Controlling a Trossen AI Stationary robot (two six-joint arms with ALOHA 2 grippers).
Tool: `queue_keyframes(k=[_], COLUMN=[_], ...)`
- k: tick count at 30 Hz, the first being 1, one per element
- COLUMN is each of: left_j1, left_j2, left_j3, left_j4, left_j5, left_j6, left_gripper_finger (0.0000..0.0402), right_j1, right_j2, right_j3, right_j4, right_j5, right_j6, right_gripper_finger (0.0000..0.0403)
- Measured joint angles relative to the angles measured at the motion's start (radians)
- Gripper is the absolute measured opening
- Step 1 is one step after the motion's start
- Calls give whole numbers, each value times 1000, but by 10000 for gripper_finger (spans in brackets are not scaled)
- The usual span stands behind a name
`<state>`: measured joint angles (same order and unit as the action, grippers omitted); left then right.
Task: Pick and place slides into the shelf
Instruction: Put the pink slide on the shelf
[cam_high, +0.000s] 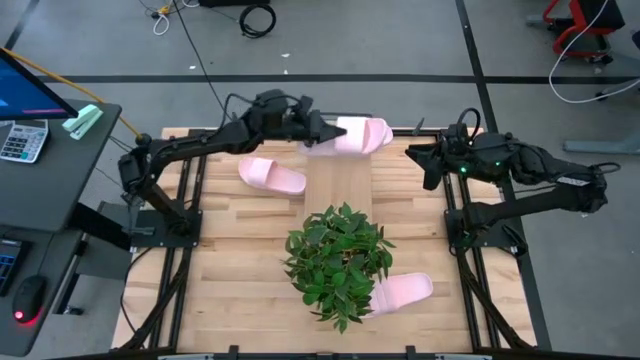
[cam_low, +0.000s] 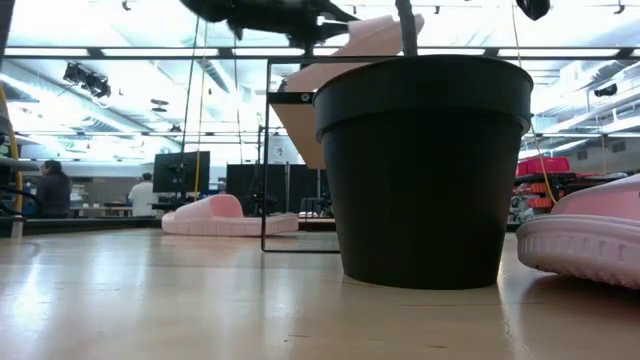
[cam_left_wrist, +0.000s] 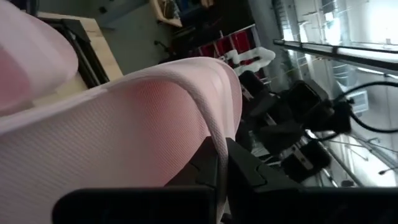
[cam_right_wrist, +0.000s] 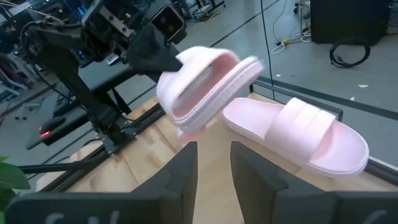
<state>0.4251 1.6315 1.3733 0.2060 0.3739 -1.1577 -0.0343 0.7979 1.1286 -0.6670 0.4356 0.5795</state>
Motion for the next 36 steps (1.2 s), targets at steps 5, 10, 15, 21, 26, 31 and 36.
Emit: queue_keyframes(k=[5, 10, 15, 21, 26, 31, 36], left_j1=[-7, -21, -39, -54, -59, -59, -59], left_j2=[73, 135, 169, 190, 190, 190, 234], left_j3=[119, 140, 140, 140, 140, 140, 141], left_j4=[-79, -125, -141, -145, -139, -139, -69], left_j5=[8, 1, -39, -69, -85, -91, -105], left_j6=[-63, -147, -171, -193, -192, -174, -193], left_gripper_finger=[12, 12, 12, 12, 12, 12, 12], right_j1=[-4, -4, -4, -4, -4, -4, -4], right_j2=[0, 0, 0, 0, 0, 0, 0], right_j3=[0, 0, 0, -1, -1, -1, -1], right_j4=[-2, -8, -8, -19, -20, -27, -38], right_j5=[-2, -2, -2, -2, -2, -2, -1], right_j6=[-1, -4, -34, -57, -60, -60, -60], right_gripper_finger=[103, 103, 103, 103, 103, 103, 103])
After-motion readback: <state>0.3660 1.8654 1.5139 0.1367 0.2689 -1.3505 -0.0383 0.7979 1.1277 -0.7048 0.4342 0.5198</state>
